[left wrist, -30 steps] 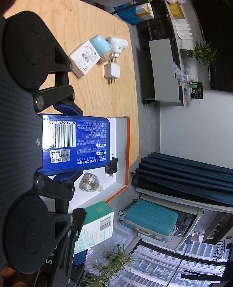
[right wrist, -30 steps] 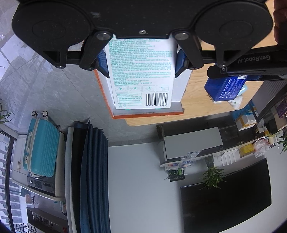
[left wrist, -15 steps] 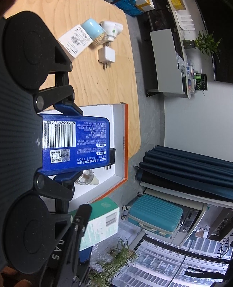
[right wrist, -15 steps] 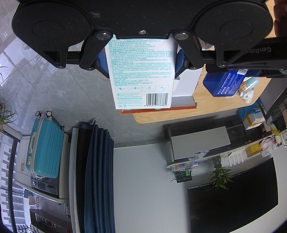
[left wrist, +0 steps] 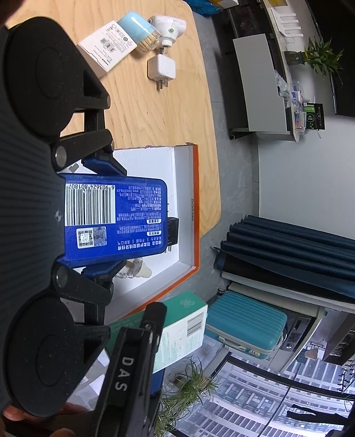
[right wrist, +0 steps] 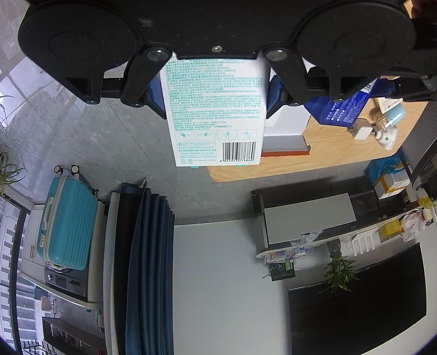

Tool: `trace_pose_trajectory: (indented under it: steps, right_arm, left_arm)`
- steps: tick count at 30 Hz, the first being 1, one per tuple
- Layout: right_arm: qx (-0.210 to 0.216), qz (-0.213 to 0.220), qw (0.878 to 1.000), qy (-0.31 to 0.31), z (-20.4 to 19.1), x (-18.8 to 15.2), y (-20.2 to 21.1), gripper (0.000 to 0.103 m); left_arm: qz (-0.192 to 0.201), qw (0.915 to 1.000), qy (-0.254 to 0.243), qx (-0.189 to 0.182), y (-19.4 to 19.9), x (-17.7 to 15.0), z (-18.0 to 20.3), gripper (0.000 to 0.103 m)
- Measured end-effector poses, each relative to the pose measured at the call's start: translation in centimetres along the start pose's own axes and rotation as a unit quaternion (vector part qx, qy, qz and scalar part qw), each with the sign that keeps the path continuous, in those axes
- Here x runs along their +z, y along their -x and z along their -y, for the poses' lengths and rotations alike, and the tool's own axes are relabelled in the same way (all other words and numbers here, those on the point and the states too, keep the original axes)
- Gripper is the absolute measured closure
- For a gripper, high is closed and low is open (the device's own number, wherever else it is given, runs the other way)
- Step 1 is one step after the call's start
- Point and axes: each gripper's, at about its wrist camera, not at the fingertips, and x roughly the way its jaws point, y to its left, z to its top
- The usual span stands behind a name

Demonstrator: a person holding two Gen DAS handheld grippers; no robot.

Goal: Organize rigid objects
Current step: 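Carry the blue tin and teal box over the white box with both tools, then open both tools to drop the blue tin and teal box into the box, then withdraw both tools toward the toothpick jar and white product box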

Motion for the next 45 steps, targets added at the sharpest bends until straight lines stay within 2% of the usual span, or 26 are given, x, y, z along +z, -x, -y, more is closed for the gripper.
trace_pose_trajectory:
  steps: [18, 22, 27, 31, 34, 38, 45]
  right_arm:
    - [0.016, -0.044, 0.999, 0.002, 0.2, 1.5, -5.2, 0.018]
    - [0.026, -0.029, 0.999, -0.006, 0.8, 1.8, -6.1, 0.018]
    - [0.019, 0.001, 0.999, -0.029, 2.2, 2.1, -4.3, 0.015]
    - [0.012, 0.012, 0.999, -0.032, 2.7, 2.1, -2.7, 0.015]
    - [0.010, 0.020, 0.999, -0.034, 2.9, 2.0, -1.7, 0.015]
    - [0.016, 0.028, 0.999, -0.039, 2.7, 1.9, -0.6, 0.015]
    - [0.025, 0.032, 0.999, -0.032, 1.0, 2.0, 0.3, 0.015]
  left_arm:
    - [-0.024, 0.9996, -0.006, -0.013, -2.0, 0.0, 0.5, 0.040]
    - [-0.031, 0.9993, -0.010, -0.016, -2.5, -0.3, 0.7, 0.040]
    - [-0.036, 0.9991, -0.014, -0.021, -2.9, -0.3, 0.9, 0.040]
    - [-0.044, 0.9978, -0.010, -0.048, -3.2, -0.1, 1.2, 0.039]
    - [-0.039, 0.9978, -0.013, -0.053, -2.9, -0.2, 1.5, 0.030]
    - [-0.032, 0.9984, -0.002, -0.046, -2.2, 0.1, 0.9, 0.025]
    - [-0.019, 0.9997, 0.014, -0.011, -0.4, 0.7, -0.6, 0.019]
